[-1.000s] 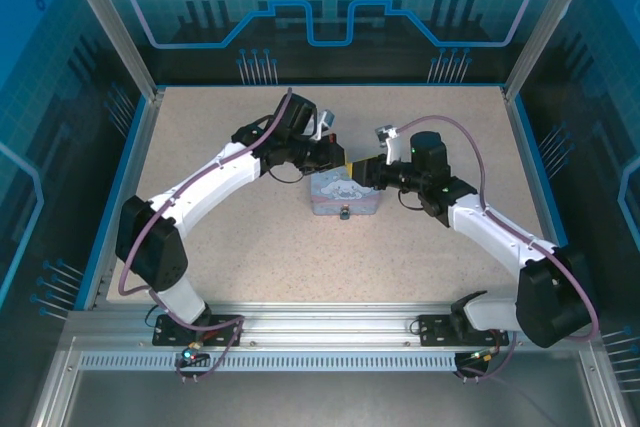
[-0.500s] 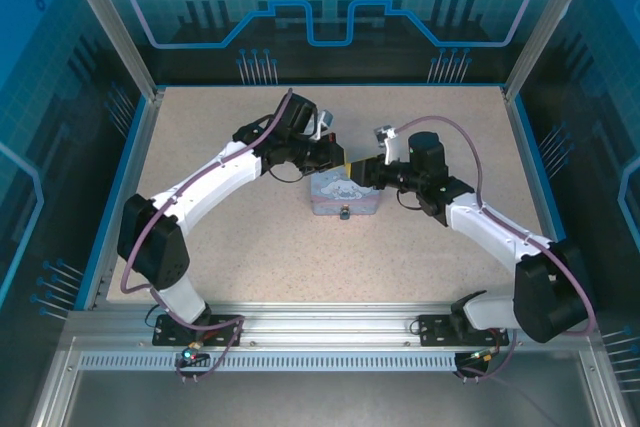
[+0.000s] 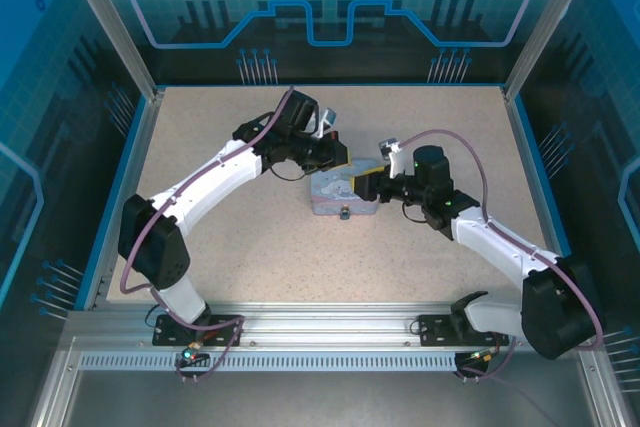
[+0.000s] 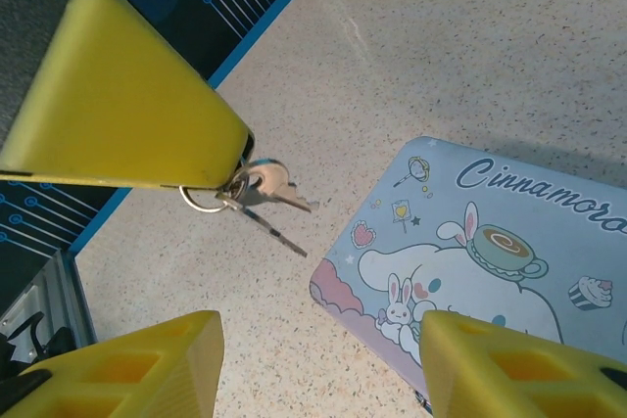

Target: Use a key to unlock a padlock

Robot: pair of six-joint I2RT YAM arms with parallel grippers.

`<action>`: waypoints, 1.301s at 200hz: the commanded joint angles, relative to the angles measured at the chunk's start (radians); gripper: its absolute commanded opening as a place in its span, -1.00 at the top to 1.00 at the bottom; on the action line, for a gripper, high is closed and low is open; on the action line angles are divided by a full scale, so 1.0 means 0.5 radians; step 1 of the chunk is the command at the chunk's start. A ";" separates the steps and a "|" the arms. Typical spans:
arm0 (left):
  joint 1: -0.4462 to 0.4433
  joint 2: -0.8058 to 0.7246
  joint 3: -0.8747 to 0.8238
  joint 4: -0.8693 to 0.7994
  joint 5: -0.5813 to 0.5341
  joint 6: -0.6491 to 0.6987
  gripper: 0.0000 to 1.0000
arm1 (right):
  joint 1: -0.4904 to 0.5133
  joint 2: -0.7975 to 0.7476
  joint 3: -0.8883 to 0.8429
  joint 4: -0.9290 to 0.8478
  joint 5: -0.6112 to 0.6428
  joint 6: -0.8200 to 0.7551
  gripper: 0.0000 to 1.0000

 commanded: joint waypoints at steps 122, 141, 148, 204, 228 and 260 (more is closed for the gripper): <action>-0.021 0.039 0.070 -0.045 0.121 -0.097 1.00 | 0.027 0.170 0.200 0.109 -0.025 -0.034 0.27; -0.021 0.047 0.072 -0.039 0.116 -0.104 1.00 | 0.031 0.171 0.194 0.103 -0.025 -0.039 0.48; -0.021 0.053 0.076 -0.038 0.119 -0.104 1.00 | 0.032 0.169 0.190 0.100 -0.024 -0.036 0.55; -0.016 0.073 0.117 -0.033 0.046 -0.097 0.54 | 0.033 0.142 0.188 0.011 -0.059 -0.054 1.00; -0.002 0.064 0.157 -0.023 -0.015 -0.078 0.23 | 0.023 0.102 0.162 -0.029 -0.074 -0.046 1.00; 0.044 0.004 0.118 0.012 -0.069 -0.076 0.12 | -0.039 0.043 0.097 0.022 -0.166 0.062 1.00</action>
